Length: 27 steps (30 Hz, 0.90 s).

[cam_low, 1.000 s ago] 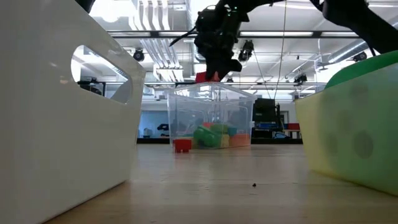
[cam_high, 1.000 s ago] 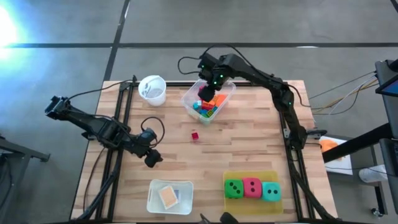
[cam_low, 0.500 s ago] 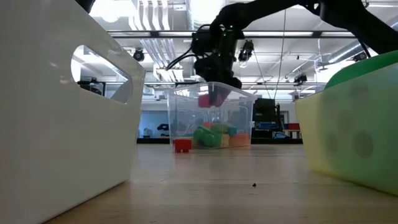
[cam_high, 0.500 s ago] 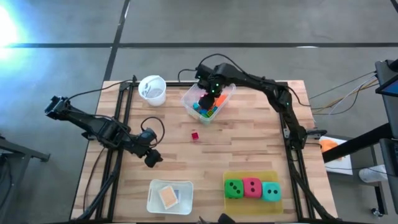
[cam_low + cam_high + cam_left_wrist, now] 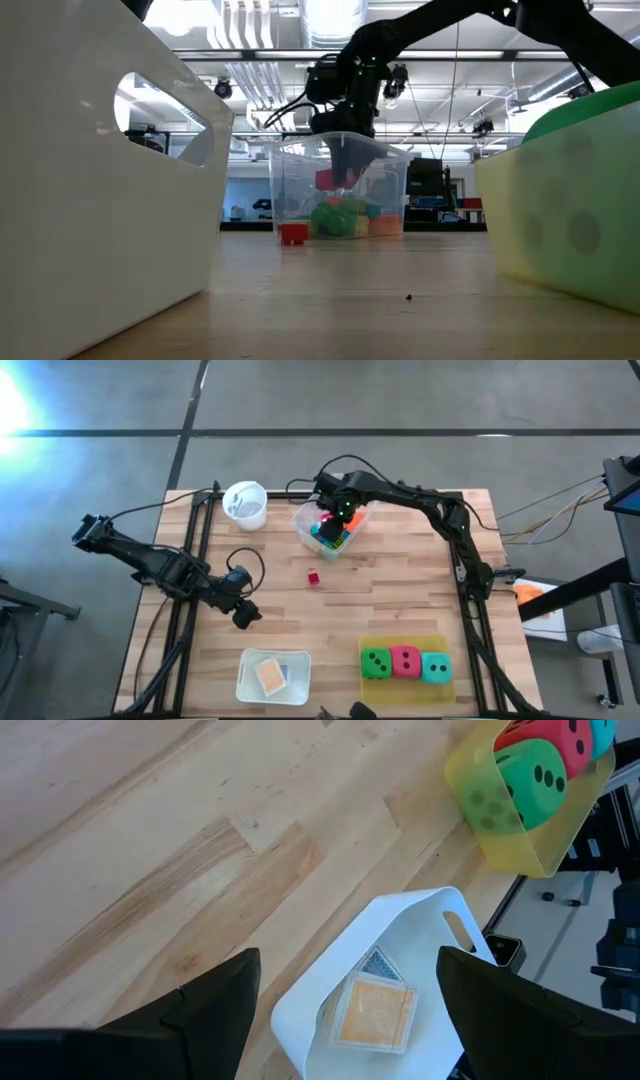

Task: Pick & Place Toys
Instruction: Put the red game piece into the transparent bin

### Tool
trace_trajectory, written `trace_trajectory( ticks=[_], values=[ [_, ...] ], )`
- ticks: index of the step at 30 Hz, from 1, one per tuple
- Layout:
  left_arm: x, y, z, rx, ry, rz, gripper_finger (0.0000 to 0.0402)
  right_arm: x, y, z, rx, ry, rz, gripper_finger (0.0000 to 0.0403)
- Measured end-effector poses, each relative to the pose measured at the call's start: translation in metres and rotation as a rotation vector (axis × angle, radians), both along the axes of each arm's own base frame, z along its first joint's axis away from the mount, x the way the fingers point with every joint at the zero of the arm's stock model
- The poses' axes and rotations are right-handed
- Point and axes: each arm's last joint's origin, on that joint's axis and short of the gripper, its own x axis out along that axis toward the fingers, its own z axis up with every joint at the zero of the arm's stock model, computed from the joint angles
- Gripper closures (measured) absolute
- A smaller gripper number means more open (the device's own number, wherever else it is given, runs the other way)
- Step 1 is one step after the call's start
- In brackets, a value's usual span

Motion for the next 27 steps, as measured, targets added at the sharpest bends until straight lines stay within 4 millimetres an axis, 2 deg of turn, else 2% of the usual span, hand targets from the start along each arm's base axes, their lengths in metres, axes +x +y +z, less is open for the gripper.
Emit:
trace_trajectory(
  ticks=[8, 27],
  values=[
    [0.0, 0.0, 0.0, 0.0, 0.0, 0.0, 0.0096, -0.002, 0.001, -0.015, 0.013, 0.018, -0.01, 0.025],
    [0.0, 0.0, 0.0, -0.006, 0.002, 0.003, 0.0096, -0.003, 0.0, -0.019, 0.011, 0.009, -0.022, 0.025]
  ],
)
